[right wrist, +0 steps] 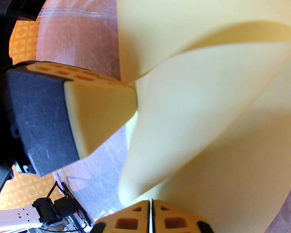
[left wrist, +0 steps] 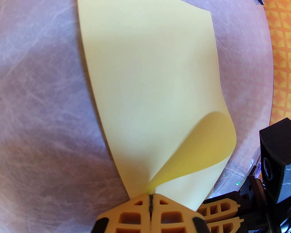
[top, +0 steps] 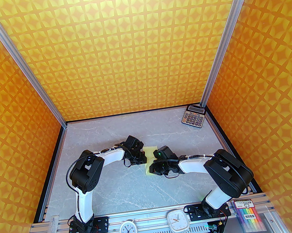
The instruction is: Fold a paper plane with a square sheet of paper (fold left side to right side)
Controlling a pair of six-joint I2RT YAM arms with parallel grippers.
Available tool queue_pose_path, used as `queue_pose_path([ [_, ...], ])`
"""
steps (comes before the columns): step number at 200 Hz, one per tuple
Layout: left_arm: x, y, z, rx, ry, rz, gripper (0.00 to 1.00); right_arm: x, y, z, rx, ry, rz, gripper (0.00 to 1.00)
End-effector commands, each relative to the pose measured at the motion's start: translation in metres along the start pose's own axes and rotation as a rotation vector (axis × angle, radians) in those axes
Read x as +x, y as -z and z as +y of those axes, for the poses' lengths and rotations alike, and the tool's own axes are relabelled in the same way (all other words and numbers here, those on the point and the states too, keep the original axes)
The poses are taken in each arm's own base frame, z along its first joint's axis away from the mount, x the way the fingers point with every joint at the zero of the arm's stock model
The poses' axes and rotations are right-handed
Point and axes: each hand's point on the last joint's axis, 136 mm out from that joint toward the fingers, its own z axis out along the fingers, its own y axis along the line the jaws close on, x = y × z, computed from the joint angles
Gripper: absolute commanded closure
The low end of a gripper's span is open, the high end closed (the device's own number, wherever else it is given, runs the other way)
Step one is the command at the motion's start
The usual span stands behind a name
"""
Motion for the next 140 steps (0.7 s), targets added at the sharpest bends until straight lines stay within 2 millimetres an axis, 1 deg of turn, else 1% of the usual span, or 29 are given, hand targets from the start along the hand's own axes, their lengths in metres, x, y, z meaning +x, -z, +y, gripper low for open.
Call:
queue_pose_path([
  [1, 0.001, -0.002, 0.007, -0.028, -0.001, 0.005, 0.99, -0.005, 0.001, 0.008, -0.008, 0.026, -0.012, 0.9],
  [11, 0.002, -0.002, 0.007, -0.028, -0.002, 0.007, 0.99, -0.007, 0.004, 0.013, -0.023, 0.031, -0.023, 0.91],
  [32, 0.004, -0.002, 0.008, -0.029, 0.002, 0.01, 0.99, -0.013, 0.011, 0.027, -0.067, 0.045, -0.05, 0.96],
  [48, 0.005, -0.003, 0.008, -0.028, 0.0, 0.009, 0.99, -0.016, 0.013, 0.035, -0.086, 0.047, -0.059, 0.97],
  [64, 0.005, -0.003, 0.008, -0.027, 0.002, 0.009, 0.99, -0.017, 0.009, 0.036, -0.088, 0.046, -0.045, 0.99],
  [109, 0.006, -0.002, 0.007, -0.026, 0.003, 0.01, 0.99, -0.015, -0.004, 0.034, -0.072, 0.048, -0.021, 1.0],
  [140, 0.007, -0.002, 0.007, -0.027, 0.003, 0.013, 0.99, -0.013, -0.009, 0.027, -0.042, 0.046, -0.014, 0.99],
])
